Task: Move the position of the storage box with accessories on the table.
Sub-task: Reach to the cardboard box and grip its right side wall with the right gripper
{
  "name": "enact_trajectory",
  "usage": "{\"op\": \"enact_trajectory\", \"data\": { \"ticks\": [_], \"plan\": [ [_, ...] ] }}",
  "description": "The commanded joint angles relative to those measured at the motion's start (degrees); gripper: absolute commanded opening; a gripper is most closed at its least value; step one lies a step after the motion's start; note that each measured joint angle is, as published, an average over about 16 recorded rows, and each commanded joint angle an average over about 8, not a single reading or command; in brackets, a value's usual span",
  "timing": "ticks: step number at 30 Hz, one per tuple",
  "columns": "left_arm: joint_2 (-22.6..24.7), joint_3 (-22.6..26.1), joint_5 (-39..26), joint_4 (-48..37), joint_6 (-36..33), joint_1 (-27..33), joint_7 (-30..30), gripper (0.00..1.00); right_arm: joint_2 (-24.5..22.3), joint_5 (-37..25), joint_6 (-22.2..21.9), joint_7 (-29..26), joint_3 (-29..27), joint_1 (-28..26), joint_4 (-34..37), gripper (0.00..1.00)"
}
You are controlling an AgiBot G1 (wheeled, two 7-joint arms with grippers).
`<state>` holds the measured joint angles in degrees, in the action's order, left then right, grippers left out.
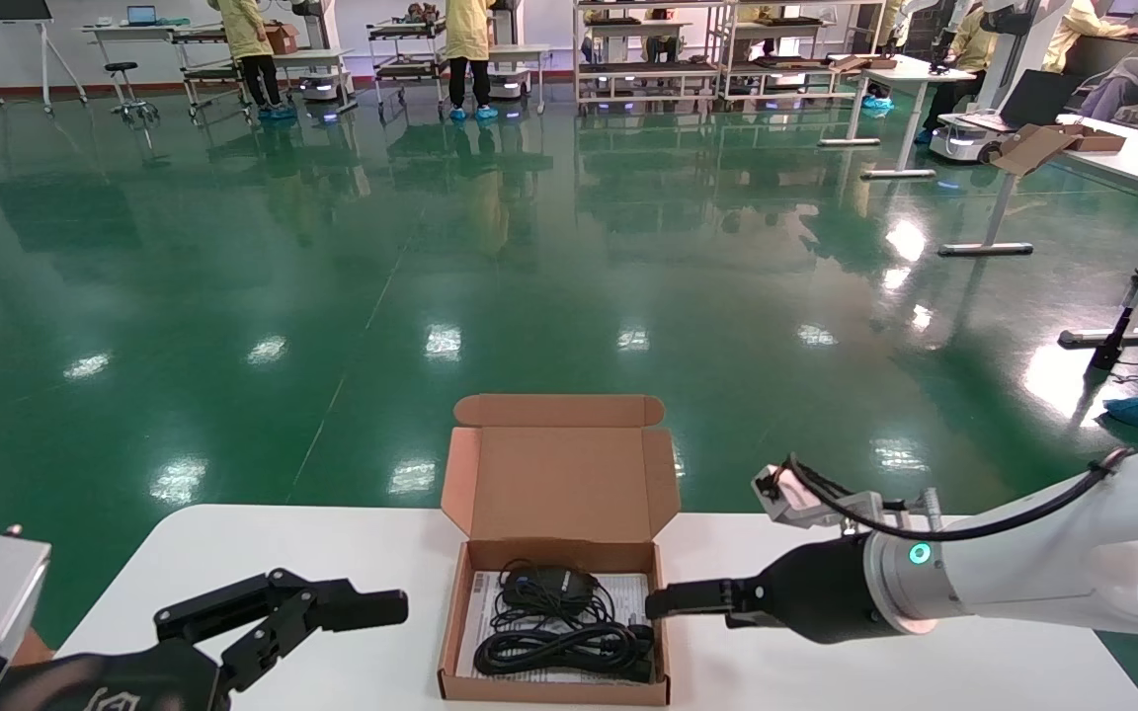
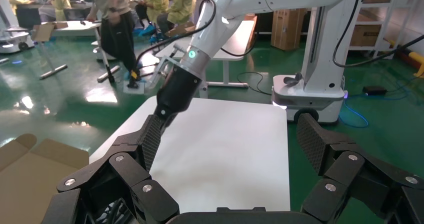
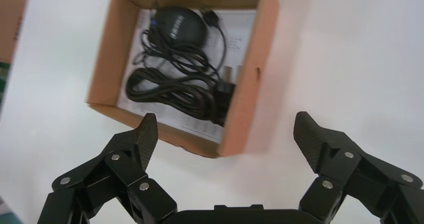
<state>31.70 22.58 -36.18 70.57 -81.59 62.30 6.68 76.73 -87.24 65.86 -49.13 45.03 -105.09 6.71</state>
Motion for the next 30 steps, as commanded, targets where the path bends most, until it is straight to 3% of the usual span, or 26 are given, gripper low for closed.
{"op": "enact_trajectory", "data": {
  "ticks": [1,30],
  "plan": [
    [0.00,0.00,0.00,0.00,0.00,0.00,0.00,1.00,0.34,-0.57,-0.16,-0.08,0.31,0.44,-0.06,1.00],
    [0.00,0.00,0.00,0.00,0.00,0.00,0.00,1.00,1.32,-7.95,-10.92,-18.85,8.28,8.17,-20.80,0.99]
  ]
}}
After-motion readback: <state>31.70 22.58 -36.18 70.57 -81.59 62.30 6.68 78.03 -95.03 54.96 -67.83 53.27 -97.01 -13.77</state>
